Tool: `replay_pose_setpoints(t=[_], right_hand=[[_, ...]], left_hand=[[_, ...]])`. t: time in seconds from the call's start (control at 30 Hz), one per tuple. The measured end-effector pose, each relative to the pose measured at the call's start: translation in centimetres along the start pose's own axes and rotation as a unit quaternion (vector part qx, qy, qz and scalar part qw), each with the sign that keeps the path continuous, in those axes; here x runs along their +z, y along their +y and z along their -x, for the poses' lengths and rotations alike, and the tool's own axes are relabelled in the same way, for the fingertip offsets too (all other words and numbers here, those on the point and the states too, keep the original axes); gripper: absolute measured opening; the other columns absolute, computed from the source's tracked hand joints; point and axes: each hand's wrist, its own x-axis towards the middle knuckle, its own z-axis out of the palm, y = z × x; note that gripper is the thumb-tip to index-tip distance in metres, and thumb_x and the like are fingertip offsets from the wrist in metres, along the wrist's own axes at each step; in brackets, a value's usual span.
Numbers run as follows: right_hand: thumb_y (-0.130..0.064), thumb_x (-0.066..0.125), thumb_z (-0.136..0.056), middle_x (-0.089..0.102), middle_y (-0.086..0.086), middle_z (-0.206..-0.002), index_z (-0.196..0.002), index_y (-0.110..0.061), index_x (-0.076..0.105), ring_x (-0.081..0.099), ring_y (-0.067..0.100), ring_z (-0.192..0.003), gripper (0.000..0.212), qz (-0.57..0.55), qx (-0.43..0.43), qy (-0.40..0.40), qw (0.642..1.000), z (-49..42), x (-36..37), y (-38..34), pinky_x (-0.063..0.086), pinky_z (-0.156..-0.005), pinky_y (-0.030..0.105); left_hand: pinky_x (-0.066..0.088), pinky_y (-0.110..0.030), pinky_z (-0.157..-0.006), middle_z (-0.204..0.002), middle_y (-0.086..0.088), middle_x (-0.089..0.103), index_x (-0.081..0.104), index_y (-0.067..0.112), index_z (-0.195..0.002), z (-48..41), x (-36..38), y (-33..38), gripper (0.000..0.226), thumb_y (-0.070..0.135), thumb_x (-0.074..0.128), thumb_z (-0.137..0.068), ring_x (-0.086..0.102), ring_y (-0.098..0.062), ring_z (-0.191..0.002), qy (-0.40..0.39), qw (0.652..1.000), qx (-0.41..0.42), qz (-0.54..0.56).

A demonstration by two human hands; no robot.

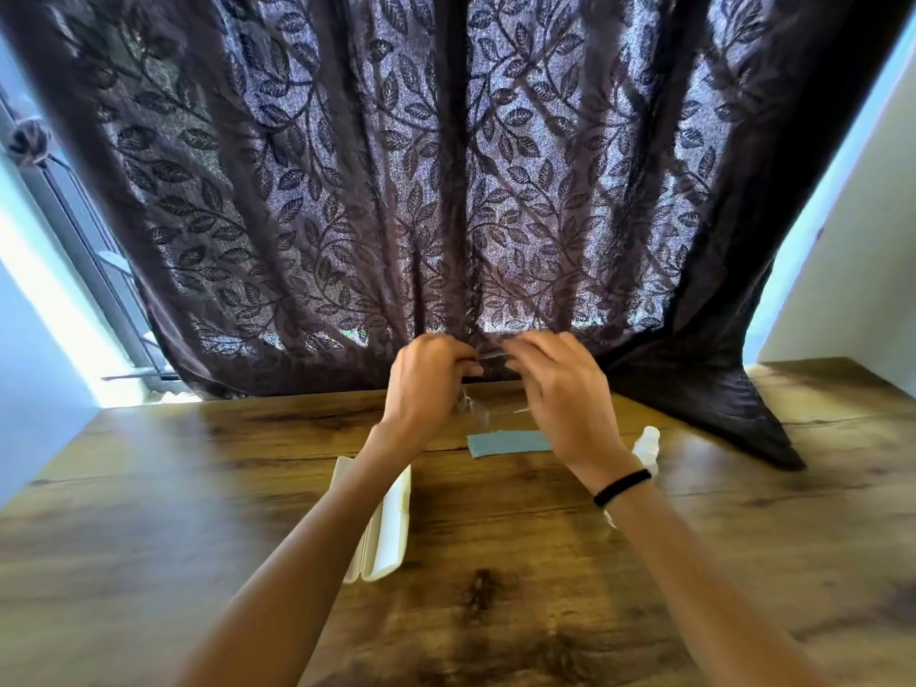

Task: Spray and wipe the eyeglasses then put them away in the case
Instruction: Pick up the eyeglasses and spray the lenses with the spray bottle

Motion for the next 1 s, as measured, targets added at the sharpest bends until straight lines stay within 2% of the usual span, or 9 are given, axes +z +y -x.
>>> replay_pose_setpoints(t=[0.07, 0.23, 0.4, 0.6, 0.7, 0.77, 0.83, 0.93, 1.0], right_hand=[[0.000, 0.064, -0.082, 0.067, 0.011, -0.100, -0.104, -0.001, 0.066, 0.057, 0.023, -0.088, 0.023, -0.001, 0.017, 0.047, 0.999, 0.9, -0.6, 0.9, 0.047, -0.076, 0.031], [-0.020, 0.050, -0.092, 0.057, 0.015, -0.114, -0.119, -0.007, 0.056, 0.047, 0.024, -0.104, 0.031, 0.015, 0.133, 0.078, 0.988, 5.9, -1.7, 4.0, 0.038, -0.091, 0.034], [-0.035, 0.043, -0.090, 0.050, 0.019, -0.124, -0.129, -0.008, 0.046, 0.045, 0.027, -0.116, 0.047, -0.063, 0.220, 0.021, 0.973, 10.7, -1.3, 5.1, 0.038, -0.097, 0.036], [-0.052, 0.033, -0.091, 0.055, 0.016, -0.121, -0.139, -0.019, 0.027, 0.055, 0.023, -0.099, 0.059, -0.123, 0.252, -0.015, 0.960, 13.5, -0.3, 5.3, 0.047, -0.081, 0.034], [-0.036, 0.045, -0.092, 0.049, 0.017, -0.134, -0.142, -0.019, 0.022, 0.056, 0.030, -0.109, 0.057, -0.125, 0.251, -0.034, 0.959, 13.5, 0.2, 5.6, 0.048, -0.083, 0.035], [-0.027, 0.048, -0.090, 0.042, 0.007, -0.139, -0.143, -0.020, 0.020, 0.049, 0.021, -0.117, 0.061, -0.126, 0.231, -0.054, 0.963, 12.9, 0.6, 5.3, 0.042, -0.092, 0.031], [-0.027, 0.045, -0.091, 0.045, -0.001, -0.130, -0.142, -0.020, 0.022, 0.046, 0.007, -0.109, 0.057, -0.131, 0.206, -0.059, 0.968, 11.9, 0.8, 4.4, 0.040, -0.091, 0.023], [-0.027, 0.043, -0.093, 0.056, 0.001, -0.104, -0.141, -0.023, 0.027, 0.049, 0.004, -0.064, 0.050, -0.154, 0.165, -0.084, 0.971, 9.5, 1.4, 2.3, 0.047, -0.057, 0.019], [-0.024, 0.046, -0.094, 0.055, -0.001, -0.099, -0.140, -0.026, 0.025, 0.044, 0.006, -0.050, 0.050, -0.170, 0.138, -0.102, 0.970, 7.9, 1.9, 1.0, 0.048, -0.046, 0.024]], left_hand=[[0.040, -0.008, -0.062, -0.083, -0.004, 0.076, 0.075, 0.011, -0.085, 0.2, -0.1, -0.8, 0.010, 0.012, 0.070, -0.077, 0.067, -0.014, -0.073, 0.035, 0.997, -0.049, 0.042], [0.036, -0.006, -0.057, -0.077, -0.009, 0.075, 0.075, 0.008, -0.085, 1.0, 0.1, -2.7, 0.012, 0.014, 0.073, -0.075, 0.058, -0.009, -0.062, 0.080, 0.987, -0.106, 0.087], [0.053, -0.023, -0.068, -0.078, -0.008, 0.074, 0.074, 0.005, -0.091, 1.8, 1.1, -3.6, 0.015, 0.012, 0.071, -0.078, 0.064, -0.009, -0.064, 0.088, 0.963, -0.177, 0.184], [0.051, -0.007, -0.062, -0.079, -0.005, 0.070, 0.072, 0.001, -0.092, 2.7, 1.9, -4.3, 0.013, 0.002, 0.067, -0.080, 0.063, 0.005, -0.058, 0.106, 0.916, -0.226, 0.313], [0.050, -0.006, -0.061, -0.078, -0.005, 0.069, 0.071, 0.000, -0.090, 2.9, 2.1, -4.3, 0.012, -0.002, 0.066, -0.080, 0.062, 0.007, -0.057, 0.114, 0.910, -0.224, 0.331], [0.051, -0.007, -0.062, -0.077, -0.004, 0.069, 0.071, 0.001, -0.090, 2.9, 2.2, -4.2, 0.013, -0.004, 0.065, -0.079, 0.063, 0.006, -0.059, 0.118, 0.905, -0.222, 0.344], [0.052, -0.009, -0.064, -0.076, -0.002, 0.069, 0.072, 0.003, -0.090, 2.9, 2.5, -4.2, 0.014, -0.004, 0.066, -0.079, 0.065, 0.004, -0.062, 0.120, 0.901, -0.220, 0.353], [0.053, -0.010, -0.065, -0.074, 0.001, 0.070, 0.072, 0.007, -0.089, 2.8, 2.7, -4.2, 0.016, -0.003, 0.066, -0.078, 0.066, 0.003, -0.063, 0.118, 0.905, -0.212, 0.351], [0.052, -0.008, -0.063, -0.073, 0.000, 0.069, 0.072, 0.007, -0.088, 2.8, 2.9, -4.1, 0.016, -0.005, 0.066, -0.079, 0.065, 0.004, -0.061, 0.117, 0.905, -0.207, 0.354]])
